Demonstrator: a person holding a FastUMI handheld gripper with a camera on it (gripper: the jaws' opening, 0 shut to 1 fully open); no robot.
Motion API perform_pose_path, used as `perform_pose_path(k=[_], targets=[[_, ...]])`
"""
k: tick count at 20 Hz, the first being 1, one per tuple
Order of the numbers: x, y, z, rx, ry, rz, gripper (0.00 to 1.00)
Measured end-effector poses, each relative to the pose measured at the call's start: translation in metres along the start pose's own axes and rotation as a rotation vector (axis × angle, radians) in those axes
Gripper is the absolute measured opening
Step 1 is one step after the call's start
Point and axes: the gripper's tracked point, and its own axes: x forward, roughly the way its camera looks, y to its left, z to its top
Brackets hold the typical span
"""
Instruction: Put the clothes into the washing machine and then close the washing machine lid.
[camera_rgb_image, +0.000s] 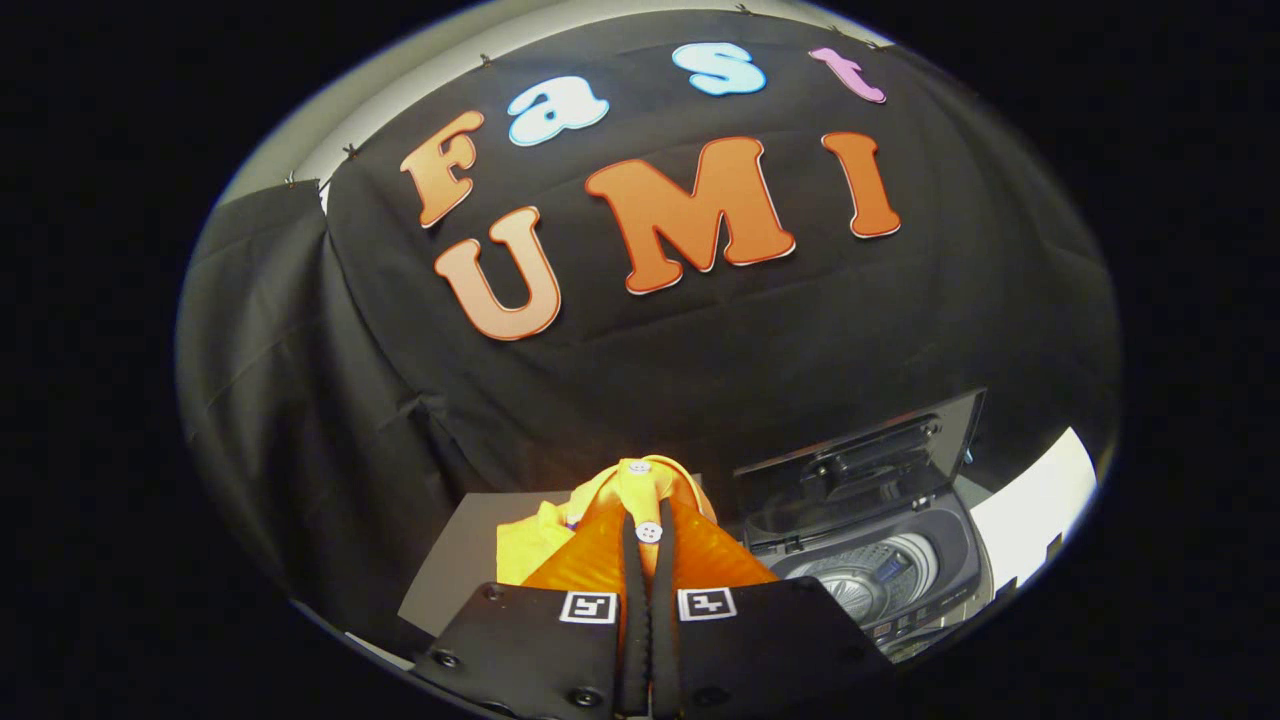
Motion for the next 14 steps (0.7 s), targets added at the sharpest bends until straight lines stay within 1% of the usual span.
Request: perform_pose_path(k=[3, 6, 14], targets=[[-0.023, -0.039, 0.027, -0.012, -0.029, 0.008, 0.09], [-0.036, -0.074, 0.053, -0.022, -0.056, 0.01, 0.09], [-0.039, -0.132, 0.078, -0.034, -0.066, 0.031, 0.09]])
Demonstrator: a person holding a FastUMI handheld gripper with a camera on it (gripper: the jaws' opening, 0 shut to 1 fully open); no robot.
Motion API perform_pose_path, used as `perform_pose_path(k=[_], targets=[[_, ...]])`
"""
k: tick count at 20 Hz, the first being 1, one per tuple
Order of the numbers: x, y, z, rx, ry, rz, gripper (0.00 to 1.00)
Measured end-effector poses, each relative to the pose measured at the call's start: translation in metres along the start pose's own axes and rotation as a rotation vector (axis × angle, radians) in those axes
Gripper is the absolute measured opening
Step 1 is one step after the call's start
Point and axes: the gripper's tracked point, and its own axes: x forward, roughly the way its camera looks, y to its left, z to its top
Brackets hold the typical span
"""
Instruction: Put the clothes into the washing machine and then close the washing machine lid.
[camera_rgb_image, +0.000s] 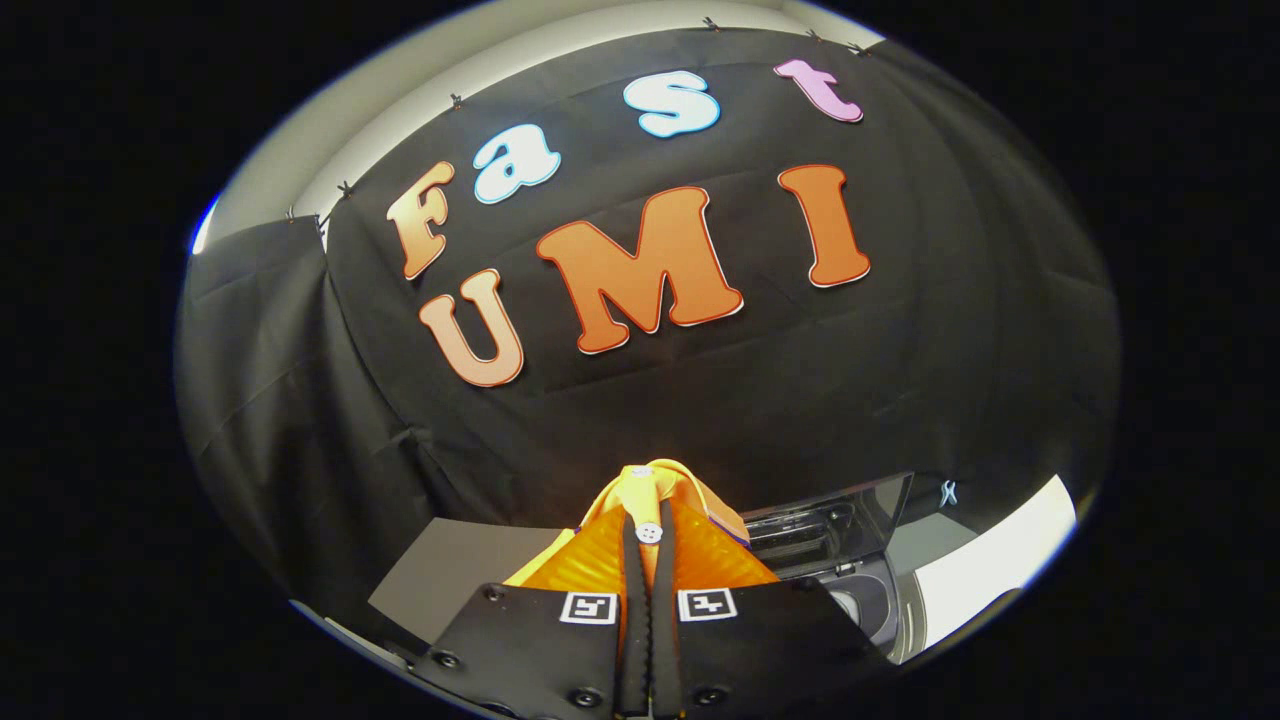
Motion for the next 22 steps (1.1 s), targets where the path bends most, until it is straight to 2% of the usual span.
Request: perform_pose_path(k=[7, 18, 22], targets=[[-0.008, -0.04, 0.009, -0.02, 0.001, 0.001, 0.09], [0.017, -0.098, -0.053, 0.0, 0.103, -0.061, 0.09], [0.032, -0.112, -0.101, 0.003, 0.176, -0.07, 0.09]])
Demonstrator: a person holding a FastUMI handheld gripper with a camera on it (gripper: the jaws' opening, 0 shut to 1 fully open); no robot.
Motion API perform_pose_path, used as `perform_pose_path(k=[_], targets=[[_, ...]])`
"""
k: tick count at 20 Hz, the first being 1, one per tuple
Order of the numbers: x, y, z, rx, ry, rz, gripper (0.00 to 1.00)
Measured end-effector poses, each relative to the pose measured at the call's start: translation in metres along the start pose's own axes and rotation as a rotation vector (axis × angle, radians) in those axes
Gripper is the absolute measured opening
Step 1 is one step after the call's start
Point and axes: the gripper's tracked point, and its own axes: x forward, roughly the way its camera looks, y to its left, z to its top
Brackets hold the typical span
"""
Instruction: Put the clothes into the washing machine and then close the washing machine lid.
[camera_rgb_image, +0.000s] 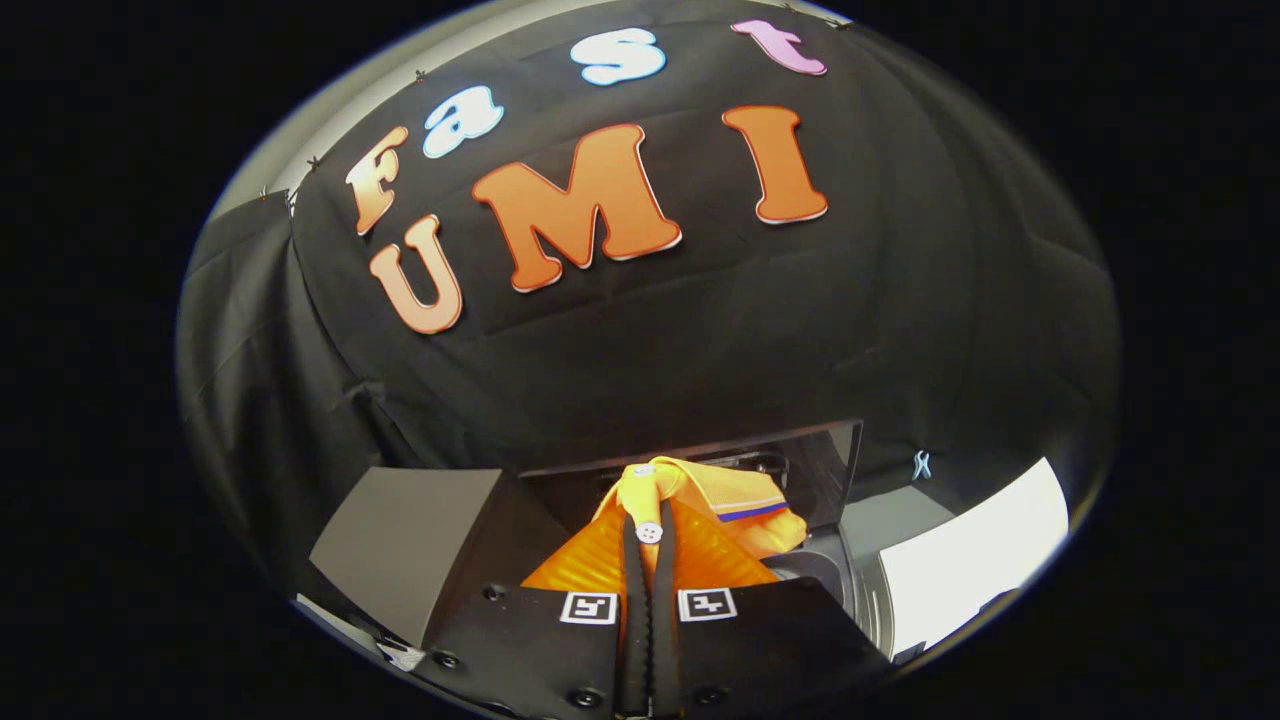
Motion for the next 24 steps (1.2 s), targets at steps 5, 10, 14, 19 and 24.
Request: perform_pose_path(k=[5, 10, 14, 19, 24], targets=[[0.058, -0.007, -0.078, 0.014, 0.123, -0.006, 0.09], [0.107, -0.034, -0.162, 0.024, 0.243, -0.045, 0.09], [0.145, -0.055, -0.218, 0.021, 0.329, -0.087, 0.09], [0.184, -0.076, -0.281, 0.034, 0.437, -0.135, 0.09], [0.2, -0.085, -0.31, 0.032, 0.508, -0.157, 0.09]])
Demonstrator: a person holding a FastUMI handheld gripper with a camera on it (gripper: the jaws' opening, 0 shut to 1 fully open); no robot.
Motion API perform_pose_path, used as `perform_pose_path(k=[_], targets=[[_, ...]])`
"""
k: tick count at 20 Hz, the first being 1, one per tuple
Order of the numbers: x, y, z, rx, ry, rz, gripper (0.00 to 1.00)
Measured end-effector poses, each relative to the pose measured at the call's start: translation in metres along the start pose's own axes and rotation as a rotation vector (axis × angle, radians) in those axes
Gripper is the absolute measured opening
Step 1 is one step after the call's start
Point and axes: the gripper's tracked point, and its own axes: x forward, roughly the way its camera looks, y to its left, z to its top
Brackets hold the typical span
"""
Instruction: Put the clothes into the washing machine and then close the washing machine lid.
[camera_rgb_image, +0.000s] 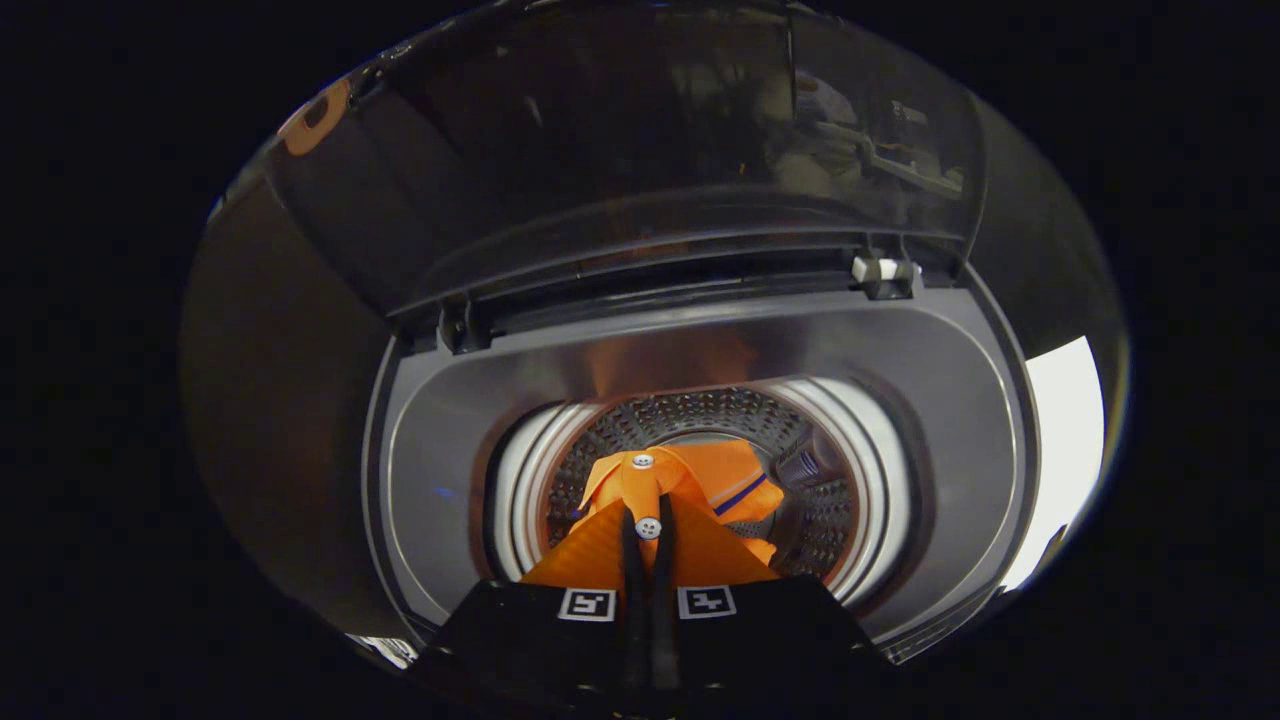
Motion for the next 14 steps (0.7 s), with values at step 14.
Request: perform_pose_path(k=[14], targets=[[0.029, -0.008, -0.025, 0.012, 0.101, -0.034, 0.28]])
